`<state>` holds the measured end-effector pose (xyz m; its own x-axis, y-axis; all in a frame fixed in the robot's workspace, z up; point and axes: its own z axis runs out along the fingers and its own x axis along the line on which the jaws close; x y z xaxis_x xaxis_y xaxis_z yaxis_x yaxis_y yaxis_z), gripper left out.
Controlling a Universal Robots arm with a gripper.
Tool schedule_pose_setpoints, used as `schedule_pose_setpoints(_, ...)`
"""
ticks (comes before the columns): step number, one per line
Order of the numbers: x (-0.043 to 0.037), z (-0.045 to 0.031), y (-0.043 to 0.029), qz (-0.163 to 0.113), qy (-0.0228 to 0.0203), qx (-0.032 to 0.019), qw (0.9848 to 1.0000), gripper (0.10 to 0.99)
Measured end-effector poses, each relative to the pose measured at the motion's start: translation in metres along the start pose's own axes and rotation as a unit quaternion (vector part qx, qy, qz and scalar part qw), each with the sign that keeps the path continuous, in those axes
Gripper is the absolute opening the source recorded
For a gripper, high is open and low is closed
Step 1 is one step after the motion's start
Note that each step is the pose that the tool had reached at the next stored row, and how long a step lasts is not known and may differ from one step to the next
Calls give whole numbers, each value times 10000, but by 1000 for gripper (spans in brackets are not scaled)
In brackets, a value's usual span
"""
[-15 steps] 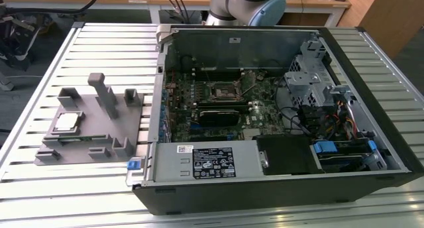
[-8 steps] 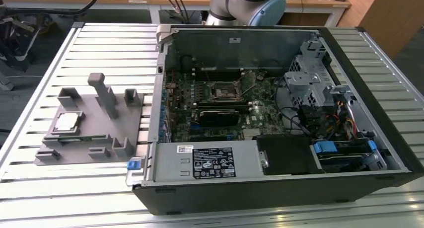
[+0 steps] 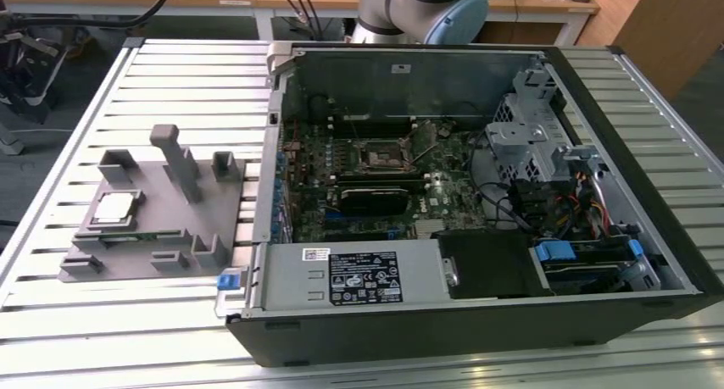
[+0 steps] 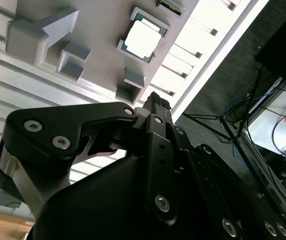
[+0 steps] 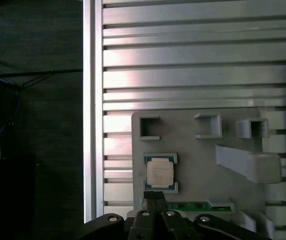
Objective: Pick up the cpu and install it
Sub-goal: 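Pick up the cpu and move it towards the insertion slot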
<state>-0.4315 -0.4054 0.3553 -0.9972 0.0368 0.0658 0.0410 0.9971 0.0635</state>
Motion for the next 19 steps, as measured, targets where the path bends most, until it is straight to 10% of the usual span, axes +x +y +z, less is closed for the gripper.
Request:
schedule_pose_setpoints(6, 6, 13, -1, -1, 10, 1, 10000, 114)
schedule_pose_setpoints(19, -12, 195, -58, -365, 29, 20, 9993, 588)
